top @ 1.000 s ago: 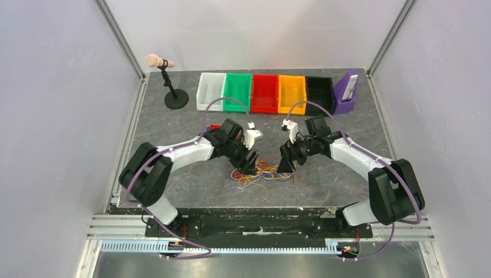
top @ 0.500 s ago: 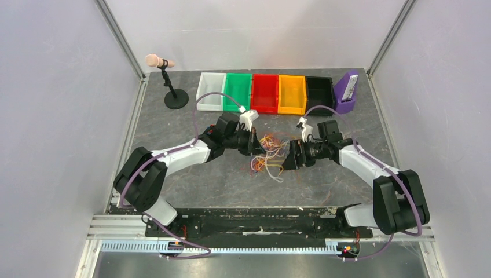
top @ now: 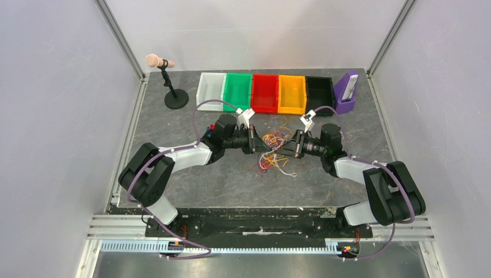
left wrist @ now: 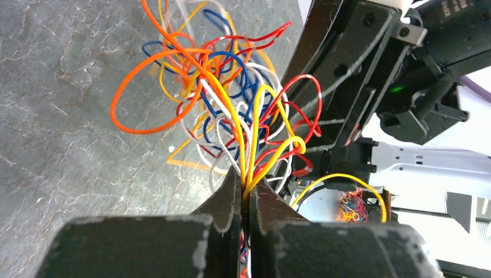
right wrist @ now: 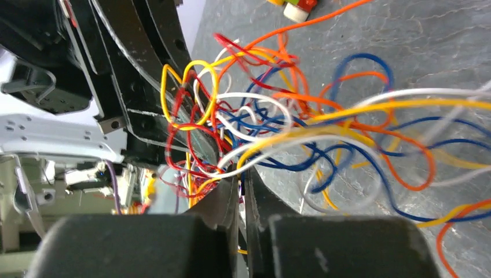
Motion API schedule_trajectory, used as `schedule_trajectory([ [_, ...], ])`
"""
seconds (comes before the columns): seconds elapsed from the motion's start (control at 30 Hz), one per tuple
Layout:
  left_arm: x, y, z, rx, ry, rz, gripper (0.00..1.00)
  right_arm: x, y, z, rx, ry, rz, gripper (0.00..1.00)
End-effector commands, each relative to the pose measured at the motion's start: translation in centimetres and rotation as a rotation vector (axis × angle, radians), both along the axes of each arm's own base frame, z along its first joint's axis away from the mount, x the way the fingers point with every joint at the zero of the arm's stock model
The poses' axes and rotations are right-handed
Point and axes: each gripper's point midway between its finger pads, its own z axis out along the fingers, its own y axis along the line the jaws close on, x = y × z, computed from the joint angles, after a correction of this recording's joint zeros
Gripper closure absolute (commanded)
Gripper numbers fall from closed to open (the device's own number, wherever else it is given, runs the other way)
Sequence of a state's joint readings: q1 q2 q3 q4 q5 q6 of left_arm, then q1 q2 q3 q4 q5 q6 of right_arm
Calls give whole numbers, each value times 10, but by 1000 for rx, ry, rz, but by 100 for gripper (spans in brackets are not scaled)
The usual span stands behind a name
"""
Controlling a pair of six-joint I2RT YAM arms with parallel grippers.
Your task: Untangle the cables
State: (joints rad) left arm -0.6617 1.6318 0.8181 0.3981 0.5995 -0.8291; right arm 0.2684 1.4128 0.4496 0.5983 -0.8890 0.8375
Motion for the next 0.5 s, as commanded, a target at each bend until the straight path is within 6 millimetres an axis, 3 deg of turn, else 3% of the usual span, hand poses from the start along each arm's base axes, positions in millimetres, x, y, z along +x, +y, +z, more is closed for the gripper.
schedule_trajectory([
  [0.0, 3, 15, 29, -57, -17, -20, 97, 11, -21, 15, 15, -104, -55, 100],
  [0.17, -4, 58, 30, 100, -110, -25, 78, 11, -79, -26, -313, -118, -109, 100],
  [0.23, -8, 76, 27, 194, -182, -14, 83, 4, -103, -40, -442, -89, -133, 100],
  [0.3, -5, 96, 23, 270, -222, 29, 95, -1, -129, -49, -545, -63, -173, 100],
  [0.4, -9, 122, 19, 349, -235, 38, 98, -4, -165, -54, -615, -8, -268, 100],
  [0.47, -15, 134, 15, 384, -257, 27, 98, -4, -165, -50, -589, -3, -261, 100],
])
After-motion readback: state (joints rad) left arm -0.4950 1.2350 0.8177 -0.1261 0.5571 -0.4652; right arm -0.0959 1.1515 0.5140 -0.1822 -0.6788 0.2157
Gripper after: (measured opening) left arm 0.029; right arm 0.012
